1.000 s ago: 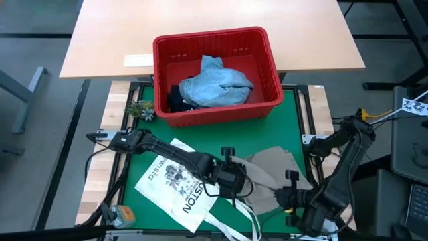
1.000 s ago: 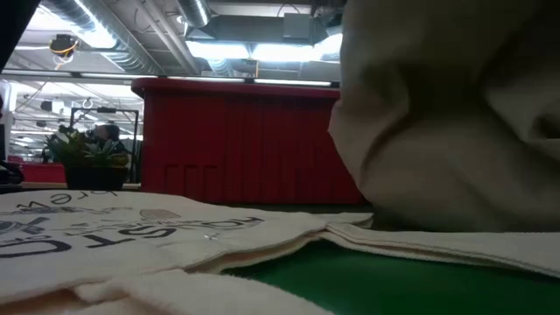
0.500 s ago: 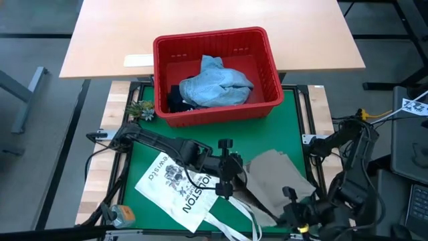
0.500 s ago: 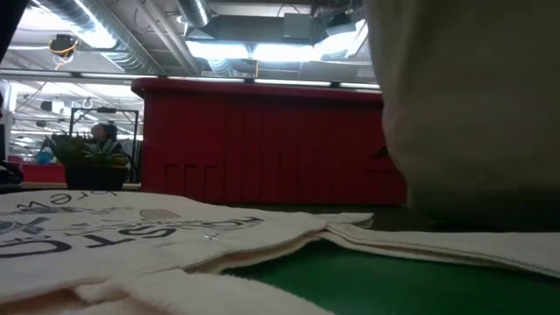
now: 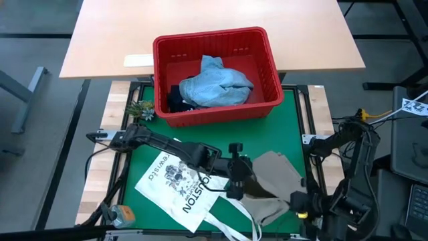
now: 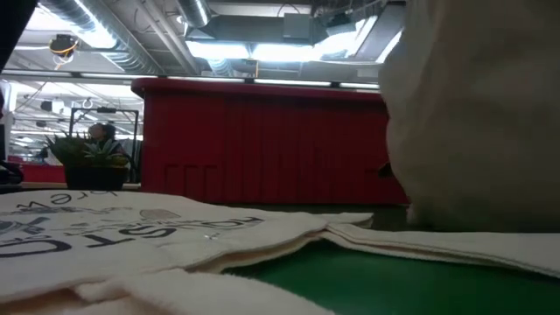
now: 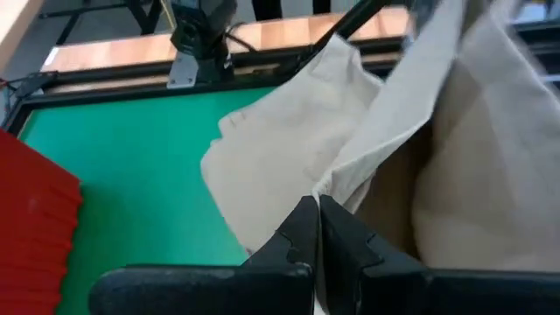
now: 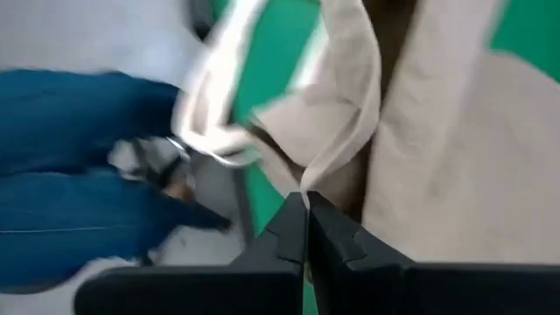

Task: Fold Laundry from Bin
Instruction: Fold the beige shorts

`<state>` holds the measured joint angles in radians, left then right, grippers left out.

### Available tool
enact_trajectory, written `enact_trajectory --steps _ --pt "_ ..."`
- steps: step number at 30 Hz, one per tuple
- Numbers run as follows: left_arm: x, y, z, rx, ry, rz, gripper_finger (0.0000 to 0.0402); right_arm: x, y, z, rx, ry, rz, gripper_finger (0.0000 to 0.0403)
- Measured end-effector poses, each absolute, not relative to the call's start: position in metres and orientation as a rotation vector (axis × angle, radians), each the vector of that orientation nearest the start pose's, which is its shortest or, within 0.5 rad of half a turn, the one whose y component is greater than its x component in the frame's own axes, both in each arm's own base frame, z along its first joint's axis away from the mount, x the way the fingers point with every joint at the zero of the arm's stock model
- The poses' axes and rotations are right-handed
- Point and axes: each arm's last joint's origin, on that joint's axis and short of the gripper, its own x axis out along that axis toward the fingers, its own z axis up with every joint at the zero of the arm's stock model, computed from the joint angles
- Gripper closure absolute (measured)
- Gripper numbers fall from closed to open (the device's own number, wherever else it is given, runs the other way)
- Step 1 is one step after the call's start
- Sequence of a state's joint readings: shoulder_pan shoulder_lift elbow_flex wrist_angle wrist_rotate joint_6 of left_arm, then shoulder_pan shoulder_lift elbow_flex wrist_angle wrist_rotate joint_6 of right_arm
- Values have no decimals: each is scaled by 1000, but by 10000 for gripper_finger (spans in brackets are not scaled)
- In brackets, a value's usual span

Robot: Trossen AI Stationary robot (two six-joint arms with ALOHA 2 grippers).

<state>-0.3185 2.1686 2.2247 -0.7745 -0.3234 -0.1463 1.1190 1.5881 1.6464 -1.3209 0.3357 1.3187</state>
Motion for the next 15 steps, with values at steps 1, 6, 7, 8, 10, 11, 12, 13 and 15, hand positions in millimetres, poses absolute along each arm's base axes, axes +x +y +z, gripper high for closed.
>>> enact_trajectory --steps 1,6,7,8,10,11,12,13,15 --pt "465 -140 328 83 674 62 401 134 259 349 308 1176 -88 400" --pt "487 -125 310 57 636 101 401 126 252 340 319 1344 -218 400" --pt "489 -122 308 53 633 108 401 124 250 337 315 1369 -243 400" --pt "493 -118 303 51 637 116 401 123 249 334 312 1407 -258 400" --pt "501 -111 297 36 612 129 401 121 248 326 293 1465 -283 400" --pt "504 -107 294 36 618 137 401 120 247 321 283 1495 -294 400" --pt "508 -103 289 30 612 143 401 119 247 315 274 1524 -305 400" --pt "512 -99 287 21 591 149 401 117 246 311 266 1554 -316 400" --pt "518 -93 279 15 591 160 401 115 245 300 247 1608 -342 400"
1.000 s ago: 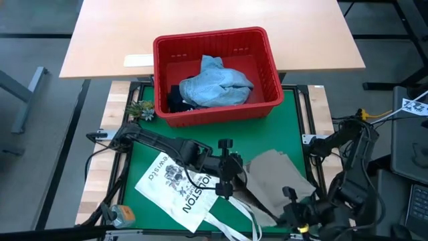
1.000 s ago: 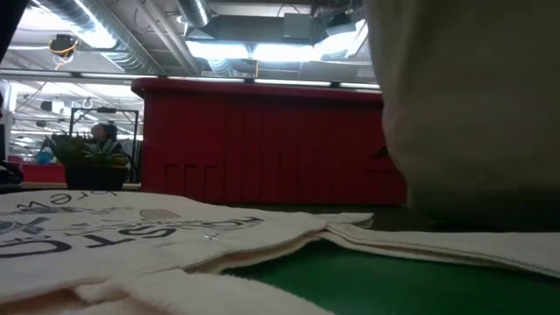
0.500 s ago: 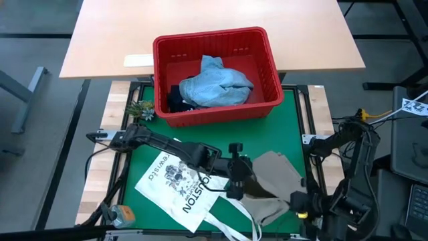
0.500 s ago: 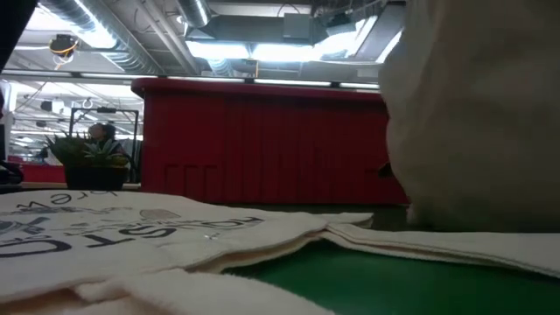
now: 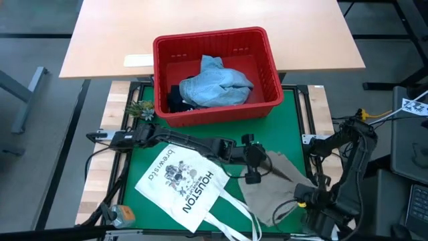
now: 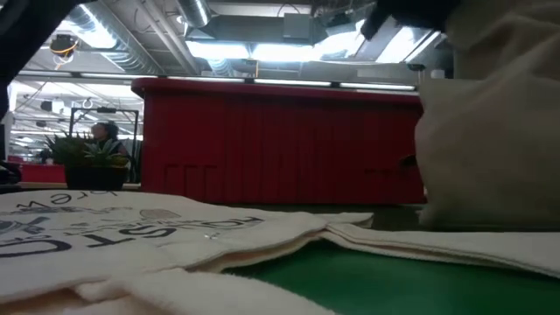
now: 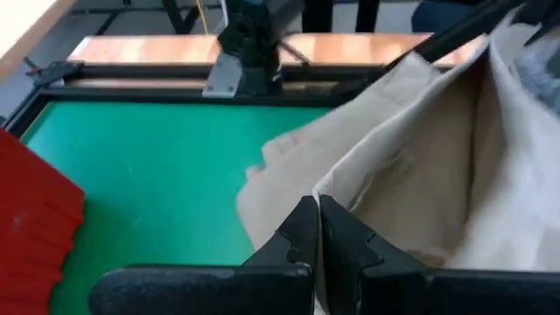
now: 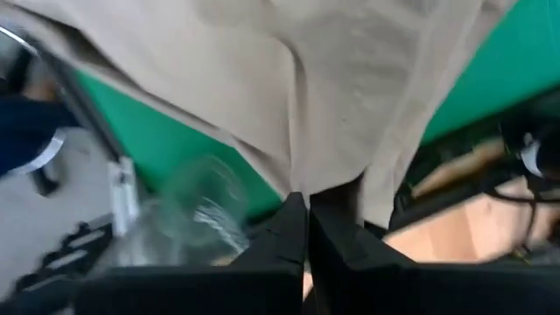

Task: Fold Laundry from Bin
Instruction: Fold the beige shorts

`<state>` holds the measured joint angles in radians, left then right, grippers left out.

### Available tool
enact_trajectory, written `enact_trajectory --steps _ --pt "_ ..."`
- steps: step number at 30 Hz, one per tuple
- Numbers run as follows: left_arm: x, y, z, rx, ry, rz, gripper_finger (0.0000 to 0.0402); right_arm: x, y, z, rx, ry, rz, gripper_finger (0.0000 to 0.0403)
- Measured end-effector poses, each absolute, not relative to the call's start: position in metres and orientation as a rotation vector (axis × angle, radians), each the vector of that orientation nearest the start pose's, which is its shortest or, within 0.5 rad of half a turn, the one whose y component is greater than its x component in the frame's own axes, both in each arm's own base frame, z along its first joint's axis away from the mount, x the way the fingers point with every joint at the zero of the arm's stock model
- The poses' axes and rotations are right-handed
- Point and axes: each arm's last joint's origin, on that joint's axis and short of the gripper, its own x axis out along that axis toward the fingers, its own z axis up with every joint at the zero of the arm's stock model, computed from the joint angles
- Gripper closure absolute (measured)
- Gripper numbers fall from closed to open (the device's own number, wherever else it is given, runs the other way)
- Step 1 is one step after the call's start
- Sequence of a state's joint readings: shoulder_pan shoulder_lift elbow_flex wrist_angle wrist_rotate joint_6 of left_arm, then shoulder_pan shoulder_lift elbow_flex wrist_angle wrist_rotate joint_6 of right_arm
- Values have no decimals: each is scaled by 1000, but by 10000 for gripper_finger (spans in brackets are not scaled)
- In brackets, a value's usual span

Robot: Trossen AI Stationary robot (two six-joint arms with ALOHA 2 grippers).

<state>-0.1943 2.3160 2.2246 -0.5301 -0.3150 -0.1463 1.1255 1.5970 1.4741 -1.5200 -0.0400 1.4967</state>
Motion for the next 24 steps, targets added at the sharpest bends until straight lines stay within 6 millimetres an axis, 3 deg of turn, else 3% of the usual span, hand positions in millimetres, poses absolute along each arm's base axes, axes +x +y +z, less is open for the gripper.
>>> enact_trajectory --steps 8,15,24 --pt "543 -69 245 -23 543 177 401 107 234 263 158 1741 -461 400" --pt "556 -44 216 -38 563 209 401 101 221 246 54 1771 -567 400" --pt "558 -24 215 -51 555 239 388 98 215 235 15 1781 -607 400"
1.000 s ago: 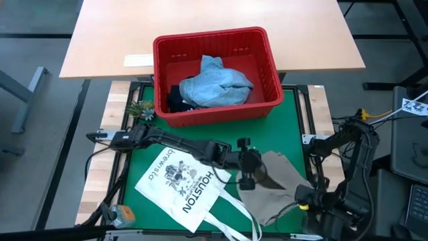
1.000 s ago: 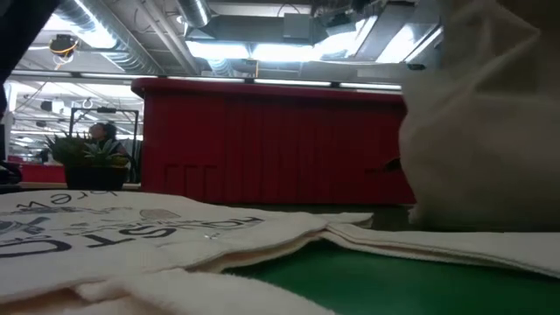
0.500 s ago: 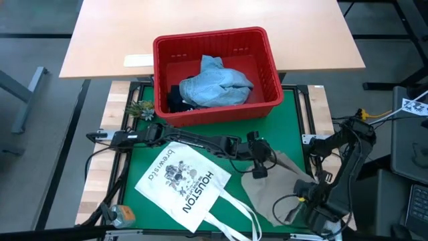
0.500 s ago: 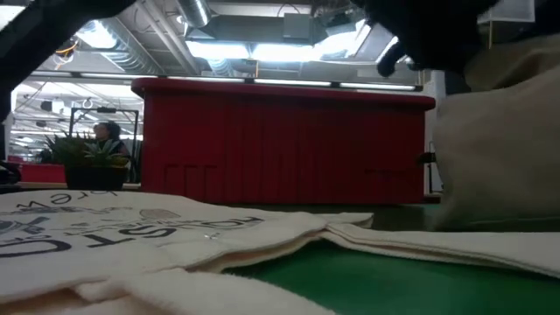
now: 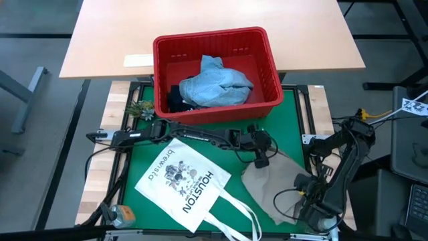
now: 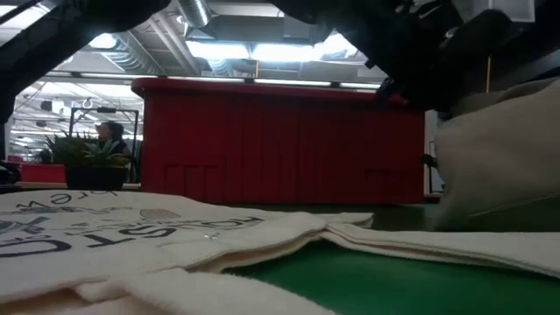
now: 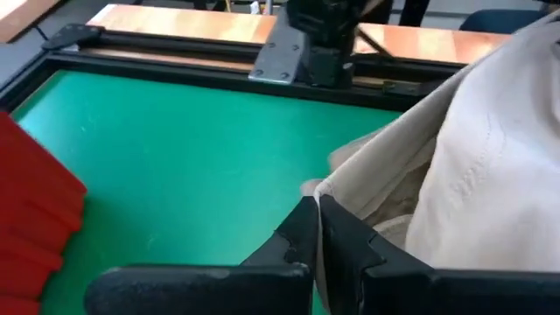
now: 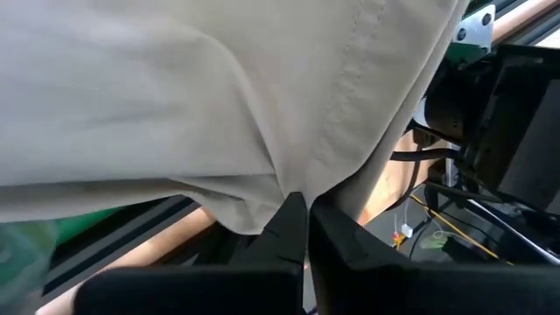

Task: Fold Laundry from Bin
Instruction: Fold the beige shorts

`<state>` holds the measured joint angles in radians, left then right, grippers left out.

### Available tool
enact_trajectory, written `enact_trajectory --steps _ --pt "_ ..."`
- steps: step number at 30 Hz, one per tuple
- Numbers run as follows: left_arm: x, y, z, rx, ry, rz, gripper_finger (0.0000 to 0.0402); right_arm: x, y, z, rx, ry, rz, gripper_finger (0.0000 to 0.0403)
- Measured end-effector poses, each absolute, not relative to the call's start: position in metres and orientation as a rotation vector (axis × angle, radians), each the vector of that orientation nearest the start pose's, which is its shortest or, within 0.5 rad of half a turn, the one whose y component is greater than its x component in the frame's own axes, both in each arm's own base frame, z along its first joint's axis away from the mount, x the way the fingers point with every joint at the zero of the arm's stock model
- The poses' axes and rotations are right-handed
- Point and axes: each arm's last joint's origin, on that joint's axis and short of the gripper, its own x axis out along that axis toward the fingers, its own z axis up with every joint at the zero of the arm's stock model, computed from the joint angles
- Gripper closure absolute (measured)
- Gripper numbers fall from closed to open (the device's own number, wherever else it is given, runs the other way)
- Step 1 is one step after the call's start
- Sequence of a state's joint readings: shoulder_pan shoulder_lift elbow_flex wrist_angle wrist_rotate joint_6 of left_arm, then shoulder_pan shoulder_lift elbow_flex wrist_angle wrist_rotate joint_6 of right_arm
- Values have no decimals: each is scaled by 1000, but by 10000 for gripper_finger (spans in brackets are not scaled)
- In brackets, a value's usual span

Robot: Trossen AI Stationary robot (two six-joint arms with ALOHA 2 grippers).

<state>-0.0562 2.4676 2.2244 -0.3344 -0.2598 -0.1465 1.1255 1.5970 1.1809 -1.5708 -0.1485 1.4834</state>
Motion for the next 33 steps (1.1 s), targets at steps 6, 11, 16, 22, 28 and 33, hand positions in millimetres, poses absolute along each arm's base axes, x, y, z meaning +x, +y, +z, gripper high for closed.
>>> enact_trajectory --steps 6,11,16,22,28,33 --pt "559 -17 216 -54 544 255 341 94 210 225 -2 1835 -650 400" --pt "559 -14 216 -32 541 292 307 93 208 222 -10 1844 -665 400" --pt "558 -8 221 12 545 298 291 93 208 222 -12 1842 -665 400" --pt "546 -13 251 80 553 261 290 92 208 222 -1 1865 -667 387" --pt "528 -32 274 55 628 91 289 92 208 222 0 1875 -666 313" --pt "522 -63 270 12 681 -132 289 92 208 223 -5 1894 -648 274"
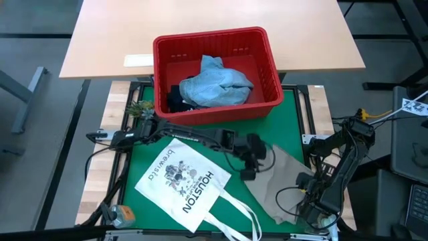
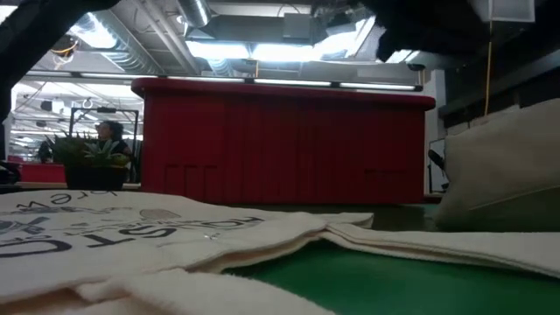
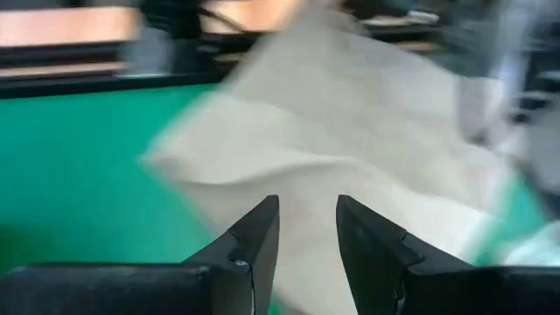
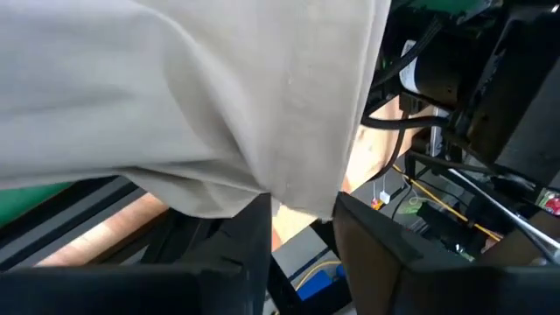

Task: Fold Laundry from Bin
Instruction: Fold the beige shorts

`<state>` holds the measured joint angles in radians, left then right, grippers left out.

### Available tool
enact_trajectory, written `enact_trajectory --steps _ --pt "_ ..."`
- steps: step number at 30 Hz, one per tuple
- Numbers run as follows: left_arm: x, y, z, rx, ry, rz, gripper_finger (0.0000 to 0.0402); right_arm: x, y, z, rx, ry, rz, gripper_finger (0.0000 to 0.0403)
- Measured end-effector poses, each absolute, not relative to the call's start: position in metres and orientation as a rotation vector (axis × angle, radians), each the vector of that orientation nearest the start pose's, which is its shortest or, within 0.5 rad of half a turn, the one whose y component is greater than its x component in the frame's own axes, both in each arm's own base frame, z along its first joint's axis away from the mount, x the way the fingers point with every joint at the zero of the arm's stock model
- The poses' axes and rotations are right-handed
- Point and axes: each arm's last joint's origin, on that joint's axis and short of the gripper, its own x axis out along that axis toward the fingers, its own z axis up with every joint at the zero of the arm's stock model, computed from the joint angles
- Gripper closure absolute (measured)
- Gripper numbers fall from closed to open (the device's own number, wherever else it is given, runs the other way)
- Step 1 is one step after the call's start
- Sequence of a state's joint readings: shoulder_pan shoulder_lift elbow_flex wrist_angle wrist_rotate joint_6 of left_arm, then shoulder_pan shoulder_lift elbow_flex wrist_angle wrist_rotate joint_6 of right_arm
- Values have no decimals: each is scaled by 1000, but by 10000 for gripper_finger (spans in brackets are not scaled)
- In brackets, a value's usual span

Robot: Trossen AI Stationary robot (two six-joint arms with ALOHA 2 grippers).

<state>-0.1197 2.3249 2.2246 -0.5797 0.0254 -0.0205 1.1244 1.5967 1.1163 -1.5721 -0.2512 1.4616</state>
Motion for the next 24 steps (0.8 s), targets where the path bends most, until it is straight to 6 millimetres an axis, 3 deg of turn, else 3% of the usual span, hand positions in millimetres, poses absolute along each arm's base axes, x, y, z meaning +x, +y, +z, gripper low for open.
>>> enact_trajectory --steps 11,18,24 --pt "512 -108 260 45 761 -223 289 91 209 223 8 1924 -643 270" --pt "526 -130 234 56 691 -255 289 93 211 239 50 1866 -578 269" --pt "534 -135 196 90 745 -201 289 97 208 257 97 1696 -555 269"
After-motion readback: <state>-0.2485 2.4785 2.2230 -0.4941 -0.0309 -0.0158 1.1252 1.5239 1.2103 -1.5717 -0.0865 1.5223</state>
